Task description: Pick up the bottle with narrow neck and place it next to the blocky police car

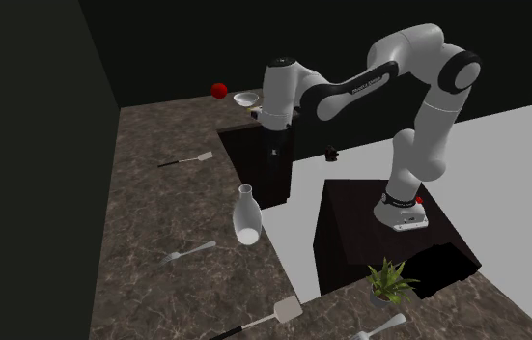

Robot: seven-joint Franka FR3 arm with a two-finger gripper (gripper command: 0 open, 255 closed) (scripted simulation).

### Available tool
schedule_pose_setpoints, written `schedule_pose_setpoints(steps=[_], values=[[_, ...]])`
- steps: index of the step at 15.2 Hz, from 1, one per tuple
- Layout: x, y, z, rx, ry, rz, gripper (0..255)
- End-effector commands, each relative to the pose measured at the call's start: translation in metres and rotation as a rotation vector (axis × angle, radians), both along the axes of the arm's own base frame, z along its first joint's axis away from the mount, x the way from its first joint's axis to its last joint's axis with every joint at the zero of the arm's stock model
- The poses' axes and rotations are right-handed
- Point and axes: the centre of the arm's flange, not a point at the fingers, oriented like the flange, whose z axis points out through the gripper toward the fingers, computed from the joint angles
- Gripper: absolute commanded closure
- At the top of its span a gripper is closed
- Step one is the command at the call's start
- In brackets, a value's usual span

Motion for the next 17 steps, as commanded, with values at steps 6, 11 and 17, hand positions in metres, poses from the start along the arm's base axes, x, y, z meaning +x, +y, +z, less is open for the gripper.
schedule_pose_setpoints(steps=[6,11,17], values=[[0.078,0.039,-0.044,-0.009,0.012,-0.019,0],[0.084,0.042,-0.068,-0.009,0.013,-0.021,0],[0.085,0.042,-0.086,-0.009,0.013,-0.021,0]])
